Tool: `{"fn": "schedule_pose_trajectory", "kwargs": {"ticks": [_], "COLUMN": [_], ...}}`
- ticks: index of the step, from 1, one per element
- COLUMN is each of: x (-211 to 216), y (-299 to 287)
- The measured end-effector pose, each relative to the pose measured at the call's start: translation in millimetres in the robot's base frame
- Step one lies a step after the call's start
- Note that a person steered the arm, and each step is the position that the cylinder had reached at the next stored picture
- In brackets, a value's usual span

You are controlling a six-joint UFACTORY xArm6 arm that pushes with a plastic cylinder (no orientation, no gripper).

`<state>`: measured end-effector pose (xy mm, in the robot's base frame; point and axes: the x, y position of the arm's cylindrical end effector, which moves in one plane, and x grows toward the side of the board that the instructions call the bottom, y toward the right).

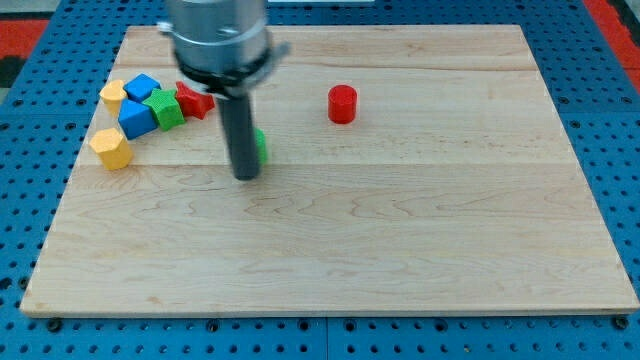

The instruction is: Slide the red circle to the red star

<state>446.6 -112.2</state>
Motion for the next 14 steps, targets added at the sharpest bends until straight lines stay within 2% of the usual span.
{"fn": "schedule_pose_trajectory", "kwargs": {"ticks": [1, 2, 3, 5, 6, 7, 9, 10, 12, 13, 14], "x": [-16, 20, 1, -34, -45, -45, -45, -57, -80, -91, -131], "y": [-46, 31, 103, -26, -32, -9, 107, 130, 131, 186, 218]}}
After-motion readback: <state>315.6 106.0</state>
